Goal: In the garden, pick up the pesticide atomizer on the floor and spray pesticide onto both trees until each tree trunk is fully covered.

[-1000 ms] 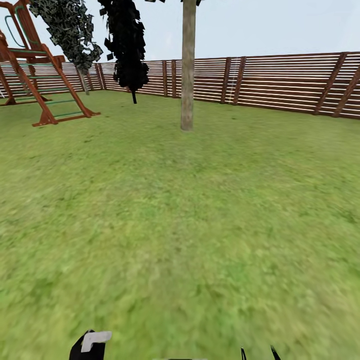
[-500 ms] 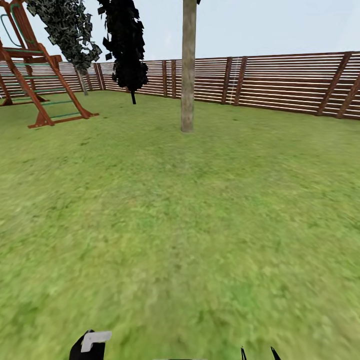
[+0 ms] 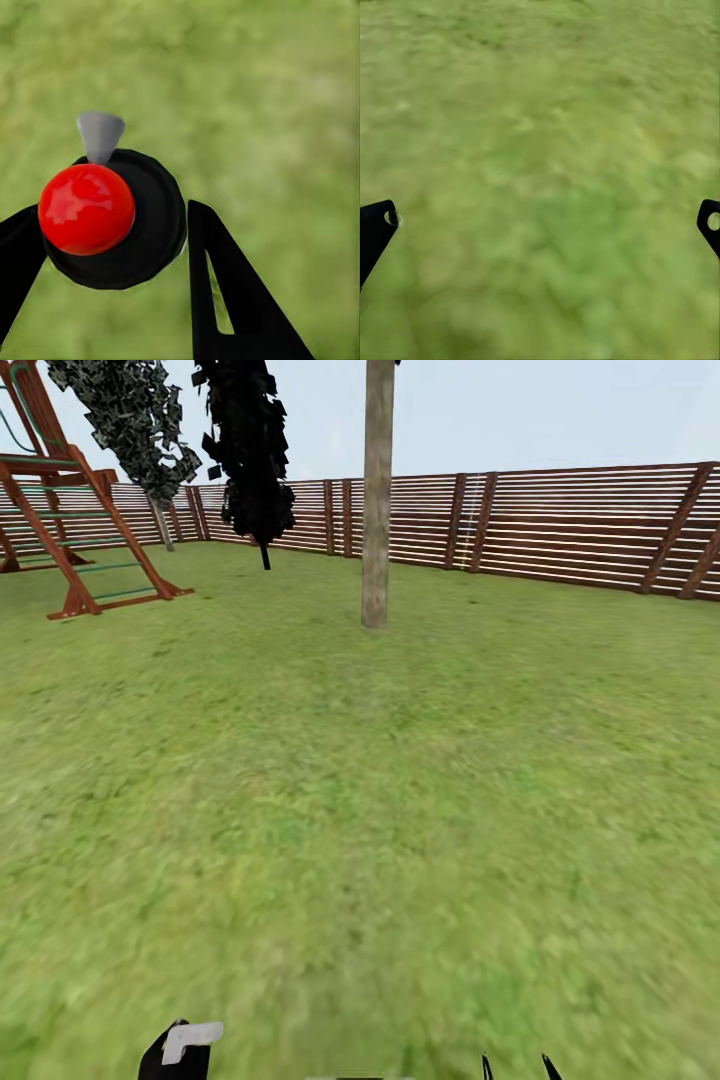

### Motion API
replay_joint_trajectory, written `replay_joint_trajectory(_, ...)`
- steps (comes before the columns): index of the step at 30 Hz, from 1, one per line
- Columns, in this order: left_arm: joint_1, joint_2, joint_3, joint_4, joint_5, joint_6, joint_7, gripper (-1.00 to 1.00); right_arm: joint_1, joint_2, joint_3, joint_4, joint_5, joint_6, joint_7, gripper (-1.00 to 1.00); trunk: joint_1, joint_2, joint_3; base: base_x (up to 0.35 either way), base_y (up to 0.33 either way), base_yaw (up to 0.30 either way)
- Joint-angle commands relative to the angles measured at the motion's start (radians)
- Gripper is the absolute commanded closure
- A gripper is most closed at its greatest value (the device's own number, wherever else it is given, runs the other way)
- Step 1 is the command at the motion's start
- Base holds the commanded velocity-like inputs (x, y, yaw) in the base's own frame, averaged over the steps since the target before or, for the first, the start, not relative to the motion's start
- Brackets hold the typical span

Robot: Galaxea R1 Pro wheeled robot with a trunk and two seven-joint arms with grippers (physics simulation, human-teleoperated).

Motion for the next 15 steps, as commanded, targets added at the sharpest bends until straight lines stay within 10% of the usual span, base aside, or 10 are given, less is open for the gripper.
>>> replay_joint_trajectory(1, 0.000, 0.000, 0.000, 0.000, 0.000, 0.000, 0.000, 1.00, 0.000, 0.000, 0.000, 0.000, 0.000, 0.000, 0.000, -1.00, 0.000, 0.000, 0.000, 0.341, 0.000, 0.000)
replay_joint_trajectory(15, 0.000, 0.000, 0.000, 0.000, 0.000, -0.001, 0.000, 1.00, 0.015, 0.005, 0.001, 0.000, 0.000, 0.000, 0.000, -1.00, 0.000, 0.000, 0.000, 0.341, 0.000, 0.000)
